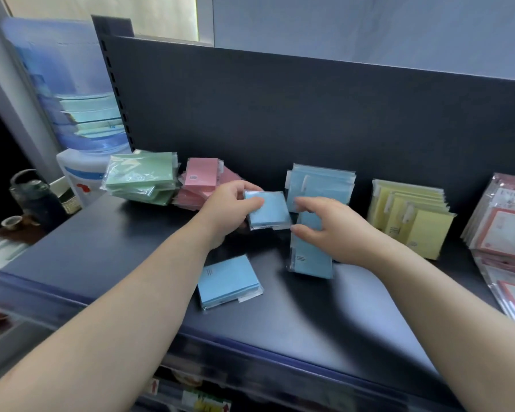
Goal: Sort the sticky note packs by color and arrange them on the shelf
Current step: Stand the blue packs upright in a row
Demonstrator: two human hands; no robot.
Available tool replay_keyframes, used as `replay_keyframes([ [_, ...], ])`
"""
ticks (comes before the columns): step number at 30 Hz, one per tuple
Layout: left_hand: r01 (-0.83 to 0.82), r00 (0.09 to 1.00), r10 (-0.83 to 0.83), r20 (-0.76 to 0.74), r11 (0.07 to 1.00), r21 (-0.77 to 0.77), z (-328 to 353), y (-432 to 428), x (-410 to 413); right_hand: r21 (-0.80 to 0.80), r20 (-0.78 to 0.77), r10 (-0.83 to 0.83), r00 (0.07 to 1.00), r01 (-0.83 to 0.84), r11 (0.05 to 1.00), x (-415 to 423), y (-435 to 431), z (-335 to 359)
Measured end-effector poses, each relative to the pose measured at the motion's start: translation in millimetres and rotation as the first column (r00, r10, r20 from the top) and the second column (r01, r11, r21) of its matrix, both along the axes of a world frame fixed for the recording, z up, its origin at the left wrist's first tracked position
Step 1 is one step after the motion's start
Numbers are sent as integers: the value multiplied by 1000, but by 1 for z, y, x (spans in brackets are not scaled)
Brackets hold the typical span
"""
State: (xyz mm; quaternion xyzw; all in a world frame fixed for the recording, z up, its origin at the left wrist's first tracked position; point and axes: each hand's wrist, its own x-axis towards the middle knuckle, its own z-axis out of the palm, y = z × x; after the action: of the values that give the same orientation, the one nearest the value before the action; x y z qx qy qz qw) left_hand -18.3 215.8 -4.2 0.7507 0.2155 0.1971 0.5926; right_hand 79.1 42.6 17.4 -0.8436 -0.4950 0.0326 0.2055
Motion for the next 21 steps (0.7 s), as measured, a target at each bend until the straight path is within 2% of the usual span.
replay_keyframes([
  [2, 97, 995, -95, 25, 991, -87, 5, -2, -3, 99, -189, -20, 982, 39, 994, -6, 2, 0],
  [4, 185, 983, -185, 15, 978, -100, 9, -3, -7, 148, -349, -34, 937, 91, 985, -8, 5, -3],
  [6, 225, 972, -227, -66, 974, -39, 15, -3, -12, 220, -515, 2, 857, 131, 967, -9, 8, -6],
  [8, 239, 950, -213, -229, 967, 92, 25, -1, -21, 277, -650, 57, 758, 166, 946, -9, 8, -5],
  [10, 280, 899, -160, -407, 926, 255, 36, 2, -35, 304, -715, 91, 694, 191, 933, -8, 6, -2],
  [12, 415, 783, -80, -617, 806, 422, 45, 6, -51, 318, -756, 109, 645, 217, 923, -4, 4, -1],
  [14, 584, 607, 16, -795, 669, 459, 48, 3, -66, 315, -781, 102, 616, 248, 916, 1, 1, -1],
  [16, 670, 485, 61, -872, 615, 416, 45, -7, -75, 305, -787, 83, 612, 267, 914, 4, 0, 0],
  [18, 674, 467, 104, -878, 602, 429, 37, -16, -79, 300, -792, 80, 605, 271, 915, 4, 1, 1],
  [21, 632, 514, 168, -841, 589, 504, 25, -23, -76, 299, -824, 103, 557, 272, 915, 2, 1, 1],
])
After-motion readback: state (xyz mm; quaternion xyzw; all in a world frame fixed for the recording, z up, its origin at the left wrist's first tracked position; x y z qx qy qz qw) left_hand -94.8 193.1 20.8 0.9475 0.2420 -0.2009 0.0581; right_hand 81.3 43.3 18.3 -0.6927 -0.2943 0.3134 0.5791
